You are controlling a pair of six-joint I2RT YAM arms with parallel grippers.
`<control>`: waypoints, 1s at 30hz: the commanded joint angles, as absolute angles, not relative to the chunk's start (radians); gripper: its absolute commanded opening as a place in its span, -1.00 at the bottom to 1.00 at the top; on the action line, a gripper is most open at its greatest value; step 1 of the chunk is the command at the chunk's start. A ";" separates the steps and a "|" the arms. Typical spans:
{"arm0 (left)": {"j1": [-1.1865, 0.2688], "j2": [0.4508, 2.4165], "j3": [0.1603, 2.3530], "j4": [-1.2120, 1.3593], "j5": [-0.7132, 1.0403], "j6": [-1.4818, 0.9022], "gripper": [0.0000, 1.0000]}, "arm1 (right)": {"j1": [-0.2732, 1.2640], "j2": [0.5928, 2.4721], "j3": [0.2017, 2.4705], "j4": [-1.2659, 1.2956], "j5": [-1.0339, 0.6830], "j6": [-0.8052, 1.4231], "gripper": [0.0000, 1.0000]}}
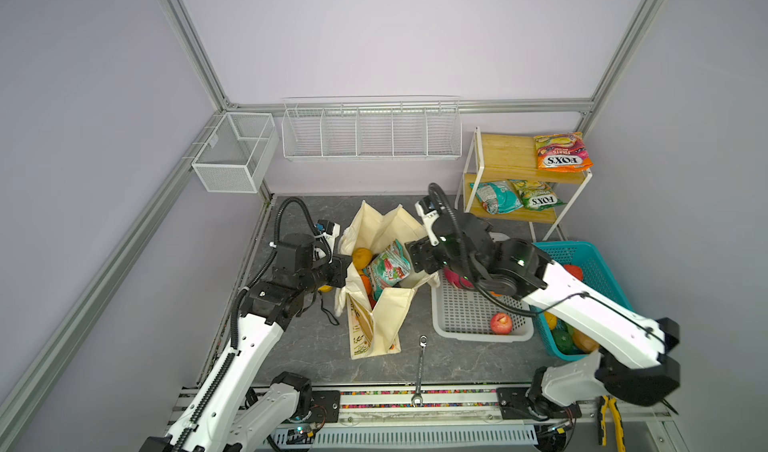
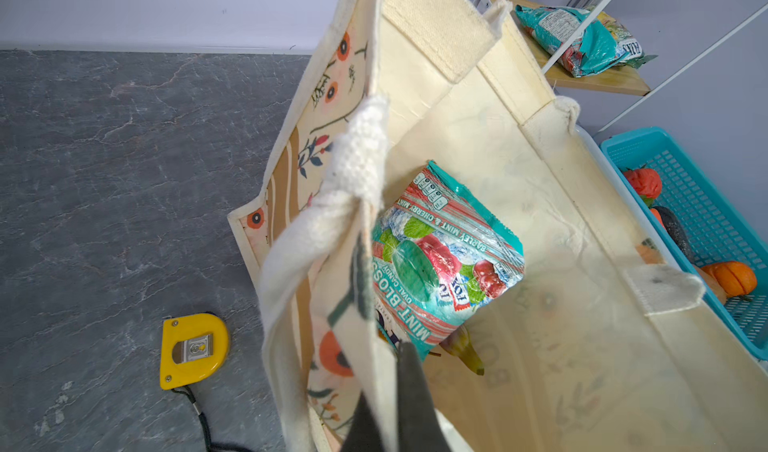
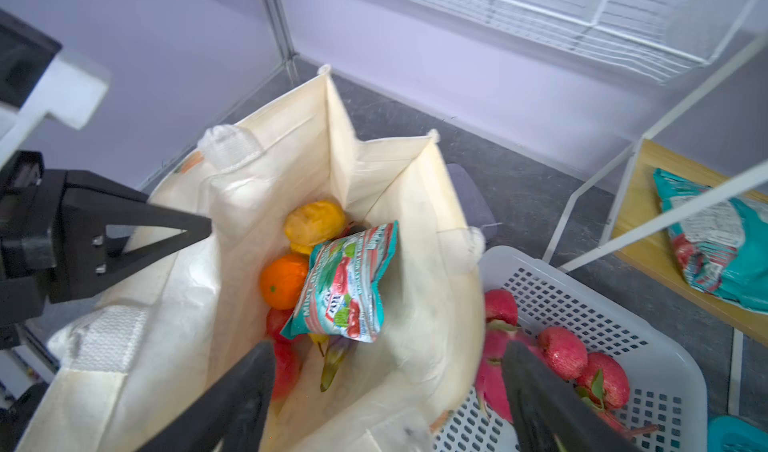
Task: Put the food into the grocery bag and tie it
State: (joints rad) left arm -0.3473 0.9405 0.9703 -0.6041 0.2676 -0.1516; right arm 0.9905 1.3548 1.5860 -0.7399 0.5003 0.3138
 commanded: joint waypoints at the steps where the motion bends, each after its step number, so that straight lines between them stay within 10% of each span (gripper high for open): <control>1: -0.348 0.933 0.965 -0.578 0.259 -0.128 -1.00 | 0.865 1.296 1.468 -0.662 0.431 0.456 0.79; 13: -0.348 0.925 0.966 -0.584 0.236 -0.123 -1.00 | 0.741 1.459 1.380 -0.701 0.128 0.531 0.91; 17: -0.347 0.936 0.966 -0.580 0.236 -0.118 -1.00 | 0.719 1.537 1.375 -0.651 0.017 0.532 0.52; 23: -0.335 0.935 0.977 -0.587 0.215 -0.117 -1.00 | 0.811 1.600 1.565 -0.723 -0.048 0.459 -0.76; 30: -0.337 0.946 1.163 -0.748 0.235 -0.152 -1.00 | 1.030 1.666 1.987 -1.026 0.308 0.395 -0.86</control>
State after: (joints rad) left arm -0.3378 0.9470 1.0584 -0.6987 0.2298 -0.1474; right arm 0.9985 1.6871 1.8851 -0.9245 0.1558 0.4328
